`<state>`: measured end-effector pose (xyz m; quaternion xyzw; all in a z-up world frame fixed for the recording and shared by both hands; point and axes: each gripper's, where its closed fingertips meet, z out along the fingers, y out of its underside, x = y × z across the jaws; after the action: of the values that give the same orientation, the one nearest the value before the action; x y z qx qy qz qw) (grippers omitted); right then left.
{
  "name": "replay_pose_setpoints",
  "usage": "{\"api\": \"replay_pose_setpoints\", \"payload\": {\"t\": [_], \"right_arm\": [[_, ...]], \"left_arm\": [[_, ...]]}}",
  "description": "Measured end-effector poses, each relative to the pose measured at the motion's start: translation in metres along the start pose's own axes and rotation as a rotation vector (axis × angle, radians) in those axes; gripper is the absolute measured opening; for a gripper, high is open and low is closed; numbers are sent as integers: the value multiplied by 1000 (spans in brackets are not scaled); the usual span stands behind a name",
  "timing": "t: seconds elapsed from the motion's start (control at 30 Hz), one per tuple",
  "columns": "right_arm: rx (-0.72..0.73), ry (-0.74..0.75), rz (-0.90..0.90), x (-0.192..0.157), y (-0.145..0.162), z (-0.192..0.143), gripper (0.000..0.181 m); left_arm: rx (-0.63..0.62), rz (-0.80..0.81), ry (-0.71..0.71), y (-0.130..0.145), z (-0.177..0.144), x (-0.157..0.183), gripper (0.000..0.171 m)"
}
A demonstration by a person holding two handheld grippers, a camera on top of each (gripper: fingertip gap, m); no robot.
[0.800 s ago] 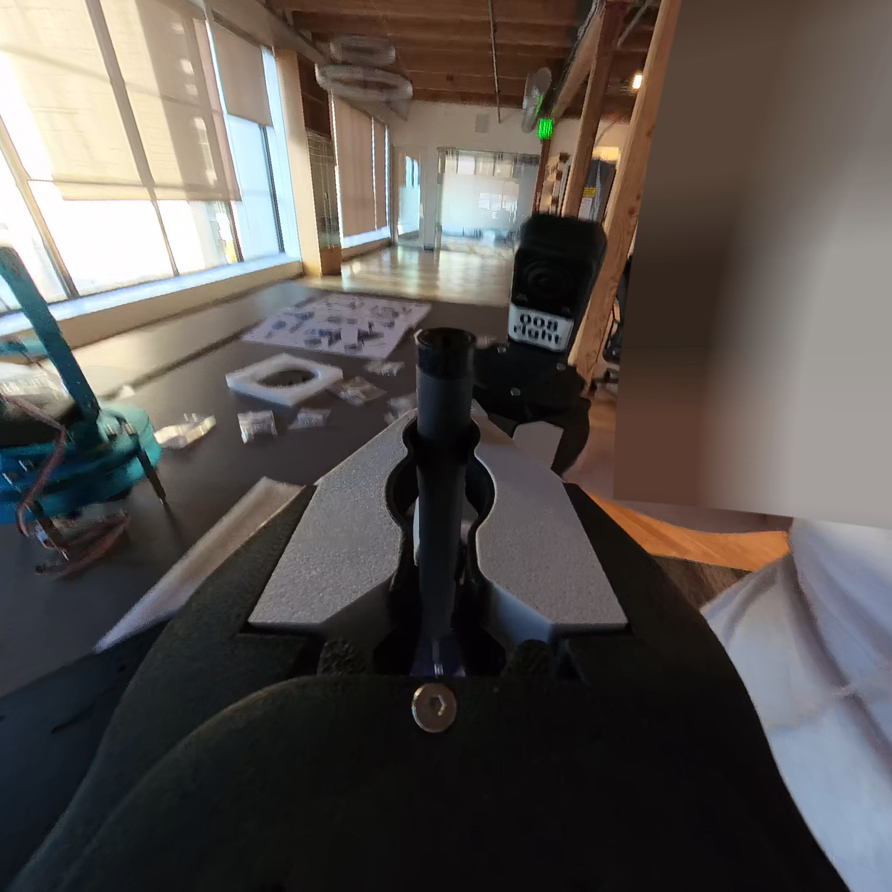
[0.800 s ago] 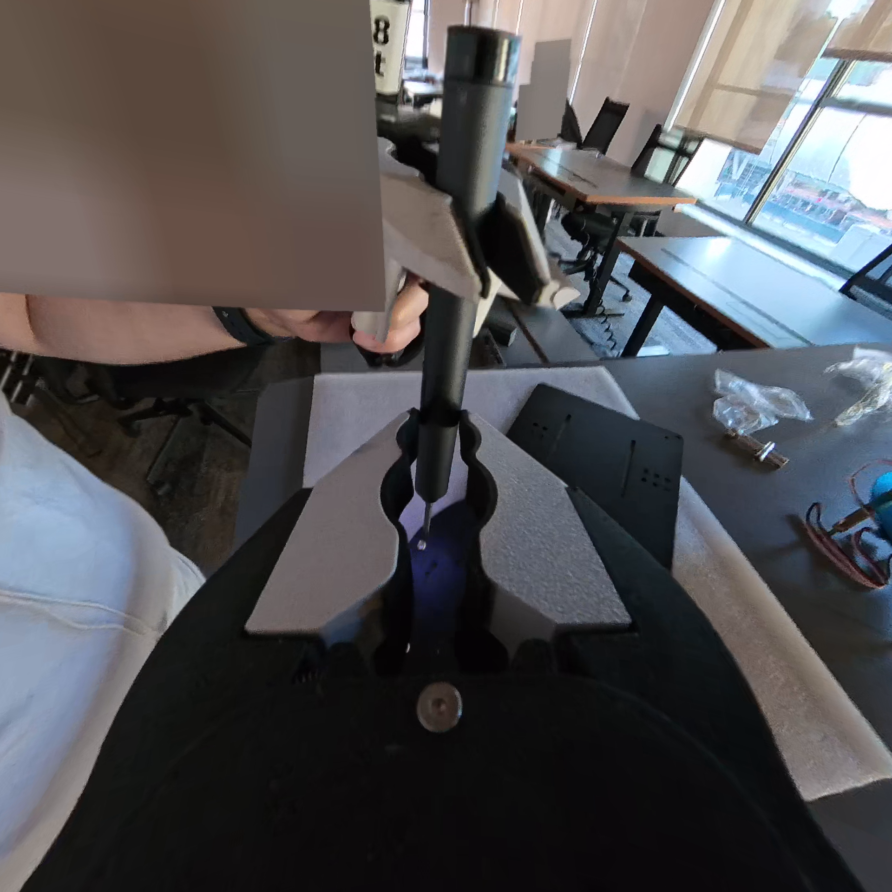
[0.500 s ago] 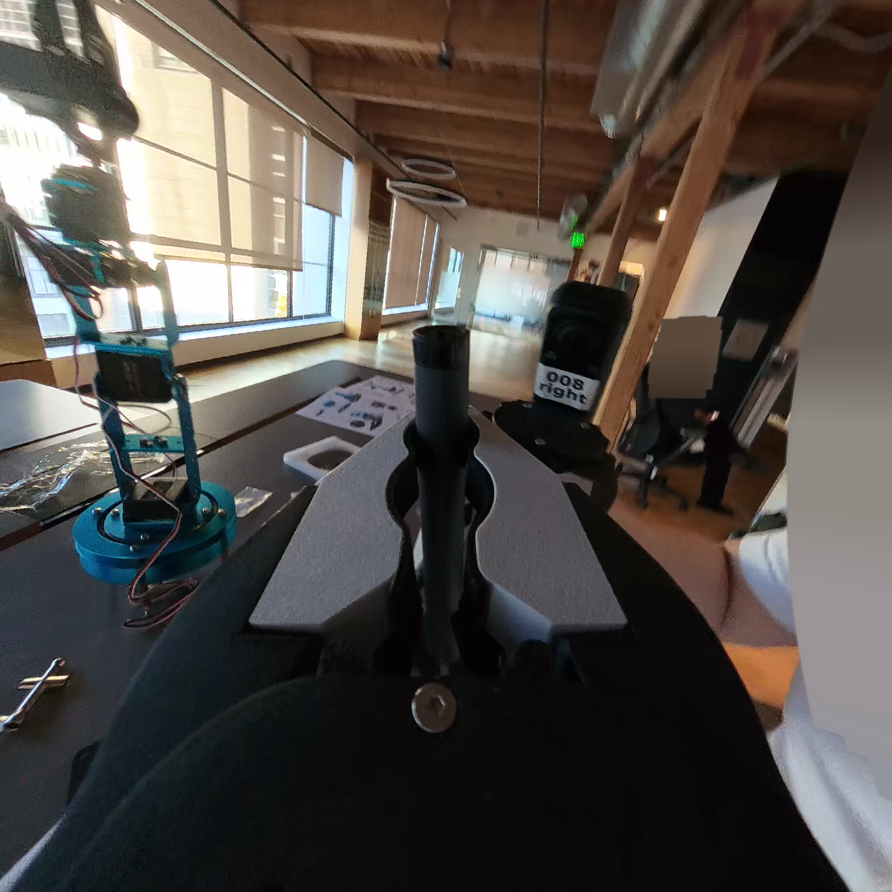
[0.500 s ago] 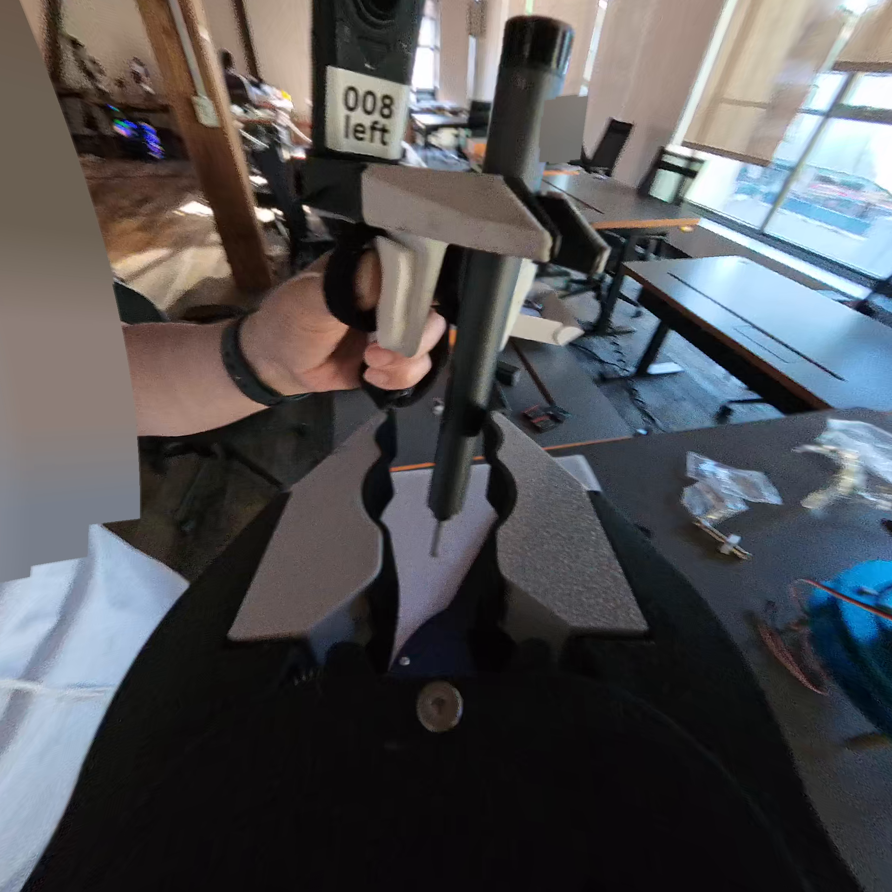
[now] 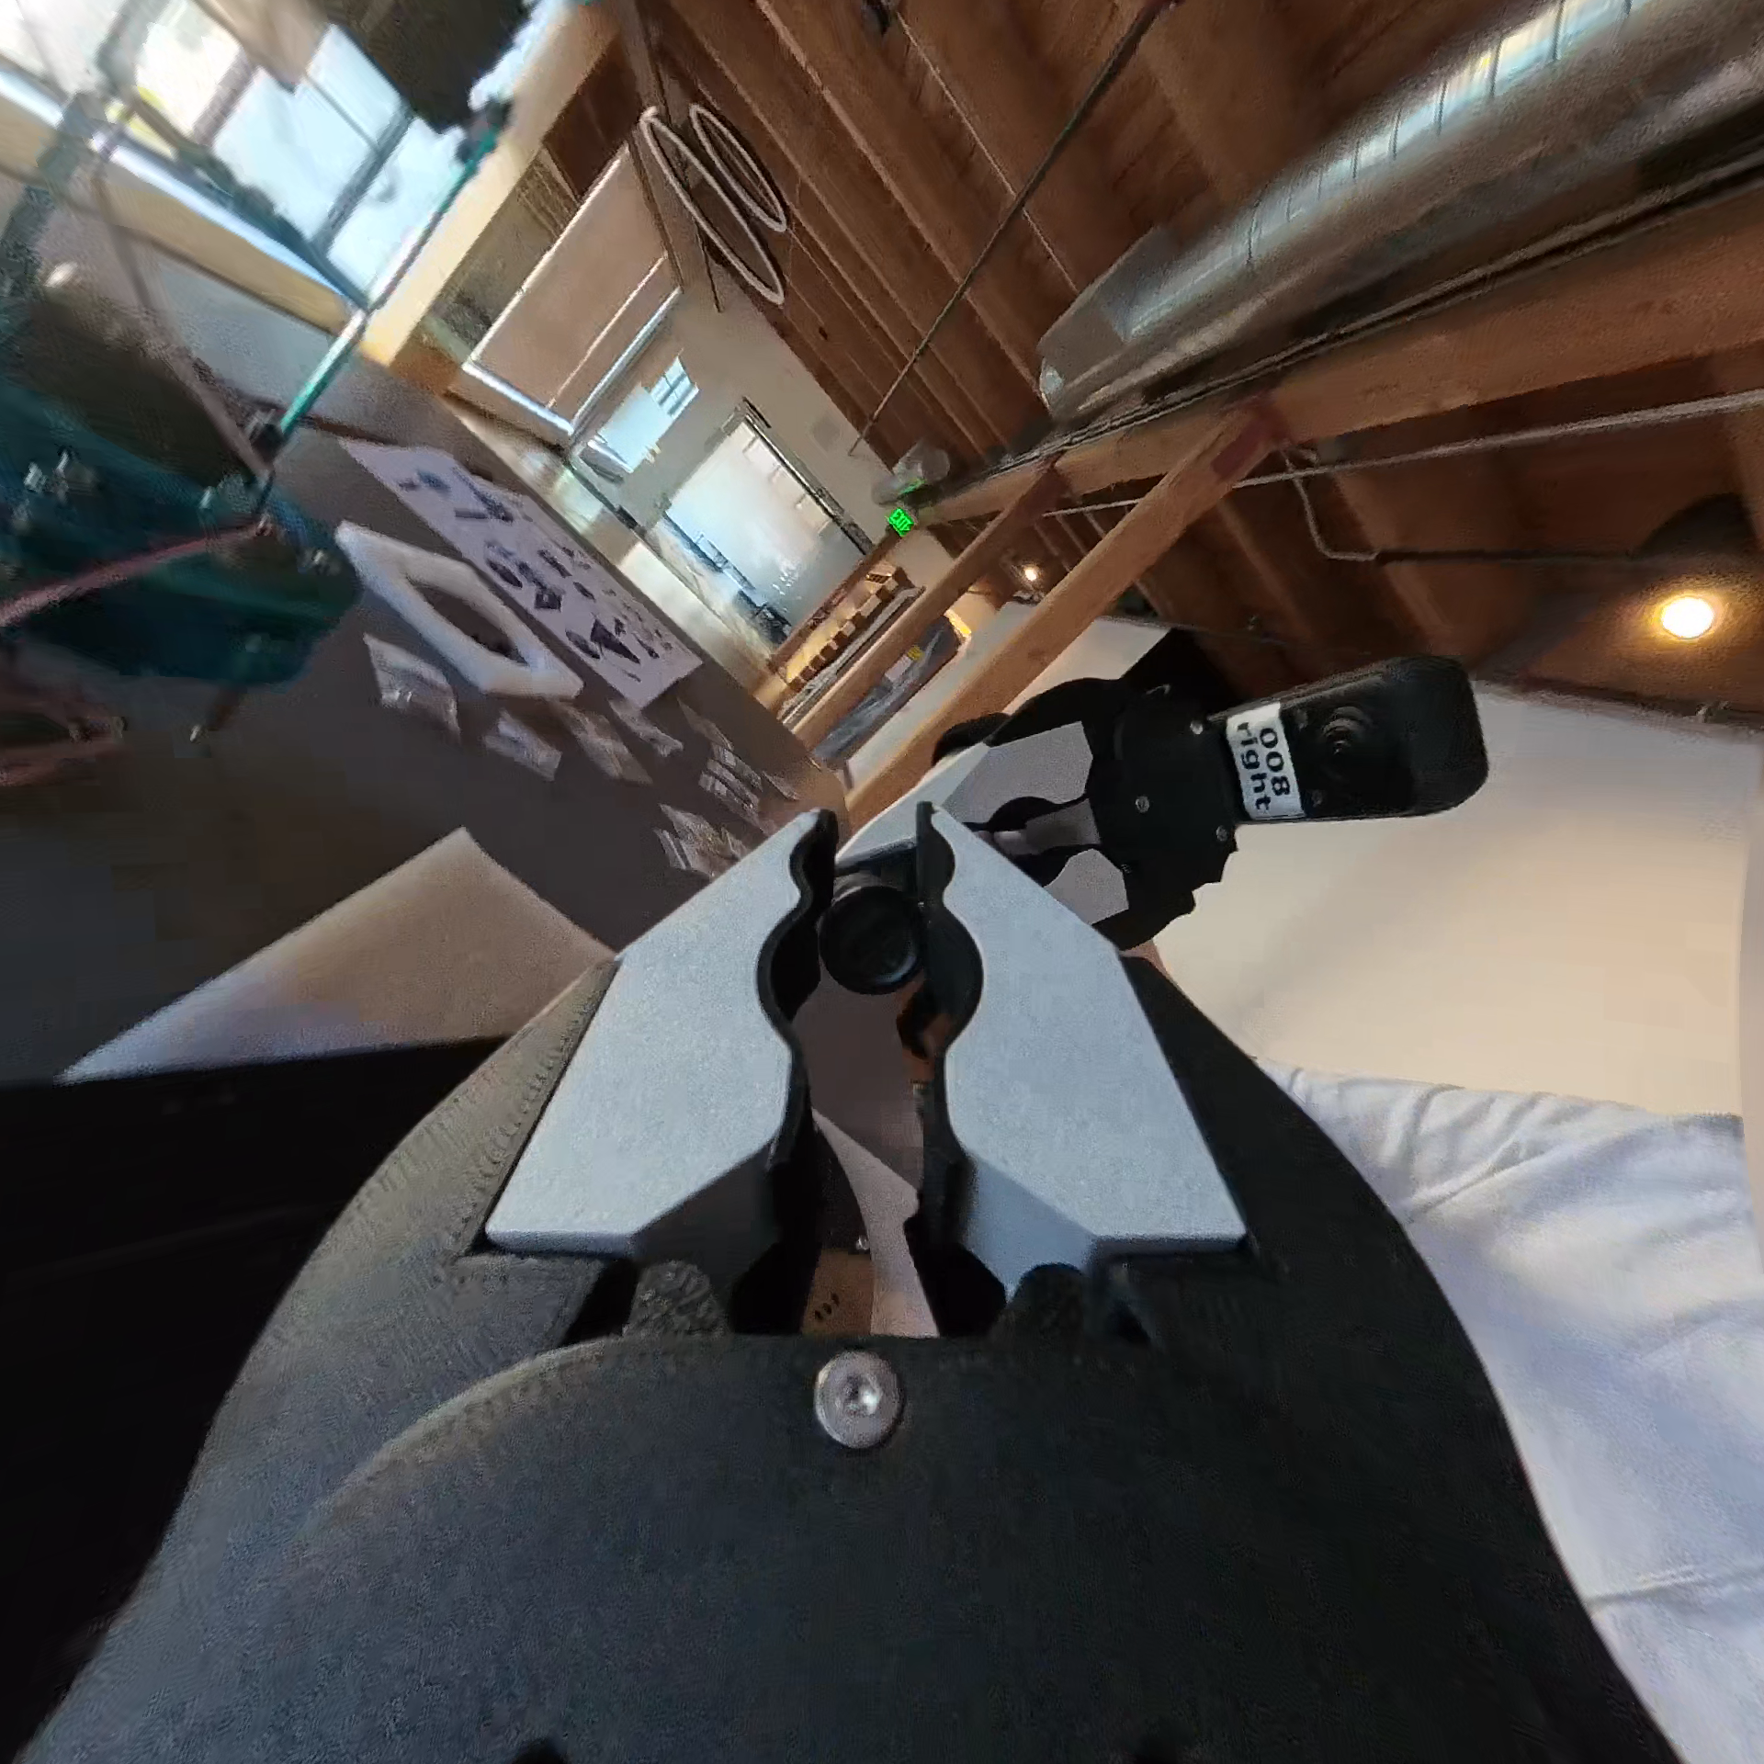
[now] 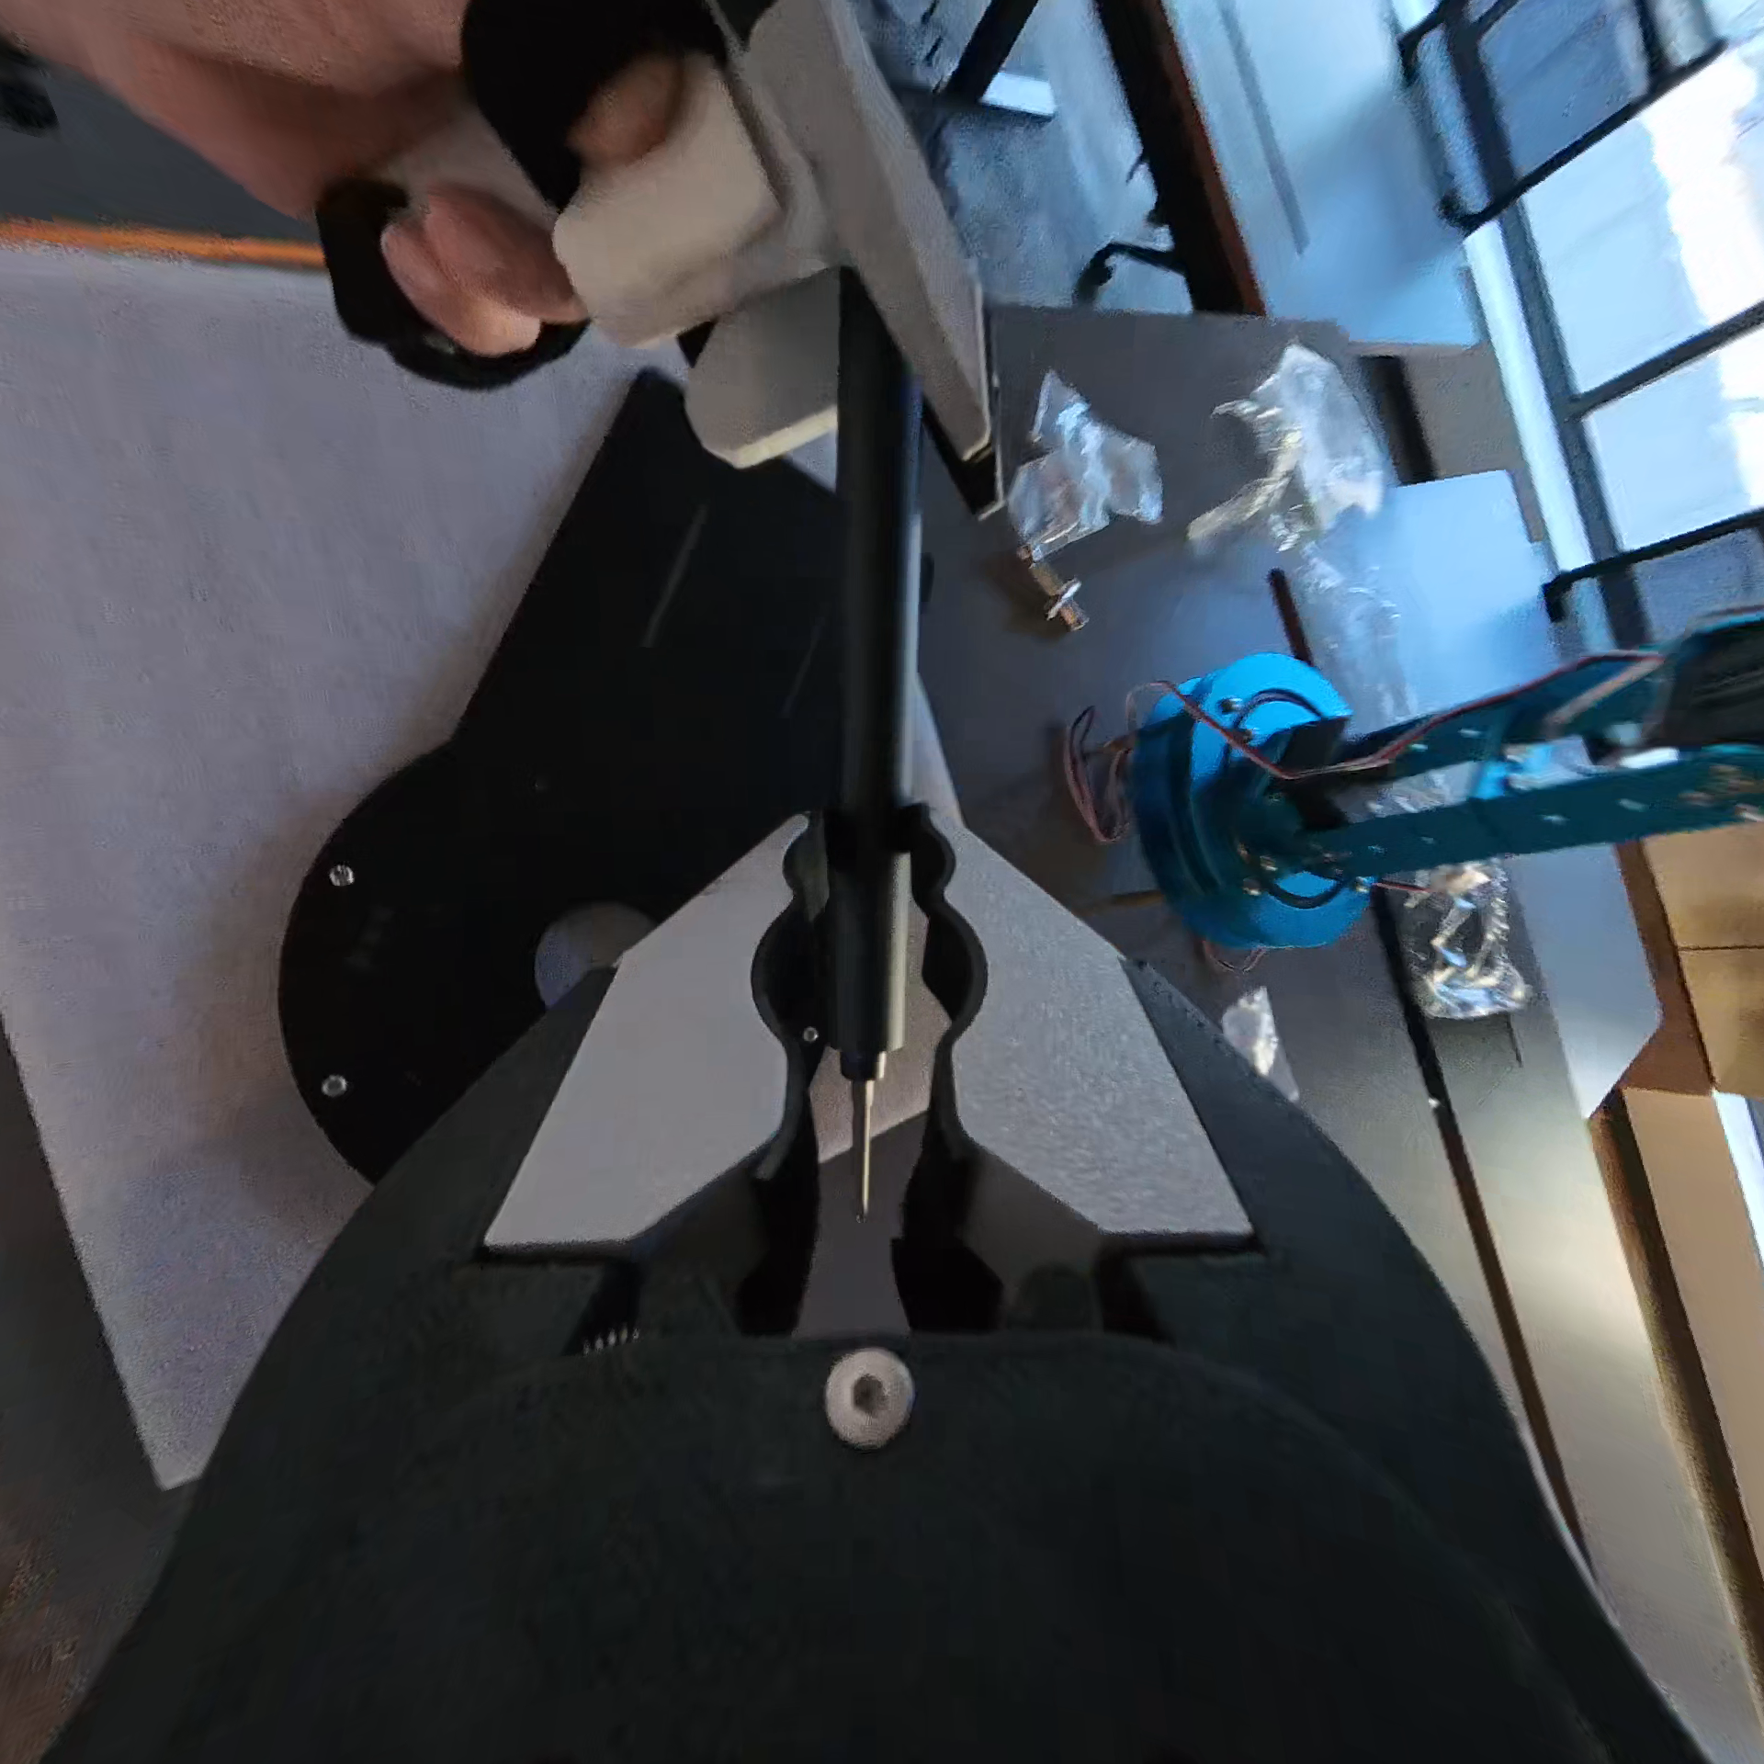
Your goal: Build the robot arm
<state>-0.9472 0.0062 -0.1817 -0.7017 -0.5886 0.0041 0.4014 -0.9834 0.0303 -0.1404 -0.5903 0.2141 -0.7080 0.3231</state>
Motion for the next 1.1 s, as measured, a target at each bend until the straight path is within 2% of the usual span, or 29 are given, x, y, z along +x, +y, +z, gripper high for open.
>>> {"api": "replay_pose_setpoints", "payload": {"t": [0.1,0.2,0.27,0.37,0.47,0.53,0.63,0.8,0.97,1.03,1.1], "right_arm": [[-9,-90,-64,-18,2,16,15],[-20,-124,-148,-28,-2,28,15],[-67,-124,-174,-24,7,37,16],[-84,-125,-81,-13,25,46,15],[-87,-73,37,8,46,44,15],[-108,-77,116,17,61,44,15],[-130,-85,175,25,76,50,16],[-179,-111,232,17,101,64,16],[-173,-112,313,18,117,65,16],[-182,-110,333,19,123,64,15],[-189,-104,354,20,128,64,15]], "left_arm": [[-22,-46,-25,22,-18,-12,15],[-94,26,-138,49,-45,-13,14],[-102,52,-192,54,-56,-19,15],[-107,7,-225,41,-44,-38,15],[-207,-49,-234,29,-16,-59,16],[-264,-76,-244,29,-6,-73,18],[-279,-130,-268,32,-1,-94,20],[-327,-160,-319,46,5,-114,20],[-383,-243,-348,52,16,-125,20],[-401,-249,-354,53,16,-130,19],[-407,-262,-359,51,15,-134,10]]}}
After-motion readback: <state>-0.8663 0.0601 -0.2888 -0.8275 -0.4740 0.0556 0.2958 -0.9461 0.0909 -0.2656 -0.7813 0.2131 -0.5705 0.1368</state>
